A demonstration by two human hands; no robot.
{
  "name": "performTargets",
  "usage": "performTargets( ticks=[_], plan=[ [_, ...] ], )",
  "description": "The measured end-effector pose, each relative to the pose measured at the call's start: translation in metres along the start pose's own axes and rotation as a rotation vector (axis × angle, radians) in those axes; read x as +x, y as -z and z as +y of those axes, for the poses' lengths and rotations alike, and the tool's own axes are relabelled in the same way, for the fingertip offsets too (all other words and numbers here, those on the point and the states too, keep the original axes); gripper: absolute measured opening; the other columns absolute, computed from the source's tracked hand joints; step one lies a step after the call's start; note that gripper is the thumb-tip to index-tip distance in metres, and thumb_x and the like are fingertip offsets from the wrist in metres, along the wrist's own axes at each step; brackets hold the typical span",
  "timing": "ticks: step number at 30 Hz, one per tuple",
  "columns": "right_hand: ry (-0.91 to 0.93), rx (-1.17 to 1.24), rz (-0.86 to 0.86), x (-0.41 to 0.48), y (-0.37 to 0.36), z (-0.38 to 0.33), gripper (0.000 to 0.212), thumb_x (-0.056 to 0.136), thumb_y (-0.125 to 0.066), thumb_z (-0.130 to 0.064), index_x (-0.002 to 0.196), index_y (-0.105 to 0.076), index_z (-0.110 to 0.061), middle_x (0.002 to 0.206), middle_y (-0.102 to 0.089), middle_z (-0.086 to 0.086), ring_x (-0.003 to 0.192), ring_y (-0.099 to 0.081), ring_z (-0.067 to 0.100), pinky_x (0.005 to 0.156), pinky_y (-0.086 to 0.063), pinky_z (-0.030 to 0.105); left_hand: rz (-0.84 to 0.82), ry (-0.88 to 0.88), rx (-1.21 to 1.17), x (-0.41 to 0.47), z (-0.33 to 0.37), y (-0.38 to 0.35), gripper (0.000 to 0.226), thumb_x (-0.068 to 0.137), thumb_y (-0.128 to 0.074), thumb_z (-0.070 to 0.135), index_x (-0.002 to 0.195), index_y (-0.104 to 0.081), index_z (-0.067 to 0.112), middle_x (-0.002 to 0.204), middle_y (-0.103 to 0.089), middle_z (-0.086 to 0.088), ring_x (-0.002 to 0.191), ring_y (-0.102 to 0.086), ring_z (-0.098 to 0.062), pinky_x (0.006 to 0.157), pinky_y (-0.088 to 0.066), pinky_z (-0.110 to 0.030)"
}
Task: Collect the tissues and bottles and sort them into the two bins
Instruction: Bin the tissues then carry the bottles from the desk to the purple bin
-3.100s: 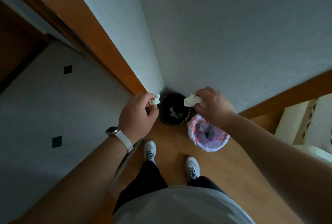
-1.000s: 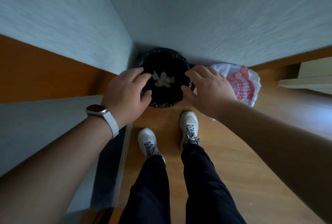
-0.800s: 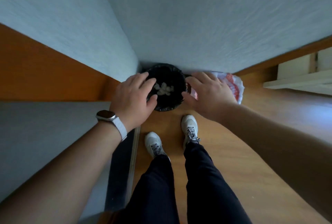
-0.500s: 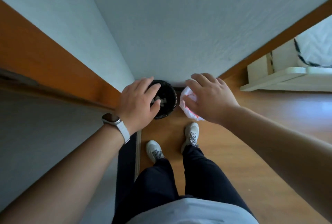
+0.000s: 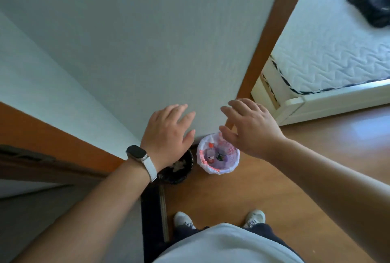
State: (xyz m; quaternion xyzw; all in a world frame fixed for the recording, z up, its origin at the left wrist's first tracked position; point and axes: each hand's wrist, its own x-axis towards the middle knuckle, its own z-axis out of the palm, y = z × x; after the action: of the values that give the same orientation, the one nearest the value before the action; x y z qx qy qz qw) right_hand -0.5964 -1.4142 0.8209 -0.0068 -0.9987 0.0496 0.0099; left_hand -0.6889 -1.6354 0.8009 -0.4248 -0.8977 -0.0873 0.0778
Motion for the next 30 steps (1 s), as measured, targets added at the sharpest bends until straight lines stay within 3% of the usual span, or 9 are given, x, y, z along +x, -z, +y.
performTargets(
  ticks=[5,8,18,23,30],
  plan=[
    [-0.049,-0.009,0.118,-0.039,0.043,0.080,0.052,0.092,-0.041,-0.055,0.130,-0.052,-0.022,0.130,-0.054,0.002,0.126,-0.047,0.028,0.099,-0.043,0.046,0.064,-0.115,0.031,0.066,0.076,0.016,0.044,0.086,-0.058,0.034,0.123,-0.062,0.012,0.128,-0.060,-0.013,0.116,-0.056,-0.035,0.089,-0.047,-0.046],
    [-0.103,-0.032,0.146,-0.065,0.064,0.131,0.054,0.092,-0.038,-0.056,0.134,-0.048,-0.024,0.135,-0.051,0.001,0.130,-0.042,0.026,0.103,-0.037,0.045,0.096,-0.200,0.056,0.107,0.124,0.020,0.042,0.085,-0.060,0.035,0.121,-0.064,0.013,0.127,-0.062,-0.012,0.115,-0.057,-0.033,0.086,-0.048,-0.045],
    [-0.310,-0.090,0.340,-0.169,0.110,0.290,0.050,0.088,-0.046,-0.053,0.126,-0.057,-0.022,0.127,-0.058,0.004,0.122,-0.050,0.029,0.097,-0.043,0.044,0.145,-0.429,-0.007,0.219,0.296,0.018,0.042,0.090,-0.051,0.039,0.123,-0.063,0.016,0.128,-0.061,-0.008,0.120,-0.054,-0.028,0.094,-0.045,-0.046],
    [-0.458,-0.114,0.402,-0.220,0.123,0.341,0.051,0.086,-0.045,-0.052,0.122,-0.059,-0.018,0.124,-0.059,0.005,0.119,-0.052,0.029,0.096,-0.044,0.044,0.132,-0.510,-0.074,0.255,0.368,0.011,0.040,0.089,-0.053,0.040,0.122,-0.060,0.019,0.131,-0.057,-0.005,0.124,-0.050,-0.026,0.100,-0.042,-0.047],
    [-0.718,-0.152,0.434,-0.276,0.127,0.387,0.053,0.087,-0.045,-0.054,0.125,-0.058,-0.020,0.128,-0.057,0.002,0.122,-0.049,0.026,0.097,-0.043,0.041,0.142,-0.704,-0.127,0.304,0.441,-0.007,0.044,0.087,-0.047,0.042,0.121,-0.061,0.017,0.127,-0.058,-0.005,0.117,-0.053,-0.027,0.094,-0.043,-0.046]
  ],
)
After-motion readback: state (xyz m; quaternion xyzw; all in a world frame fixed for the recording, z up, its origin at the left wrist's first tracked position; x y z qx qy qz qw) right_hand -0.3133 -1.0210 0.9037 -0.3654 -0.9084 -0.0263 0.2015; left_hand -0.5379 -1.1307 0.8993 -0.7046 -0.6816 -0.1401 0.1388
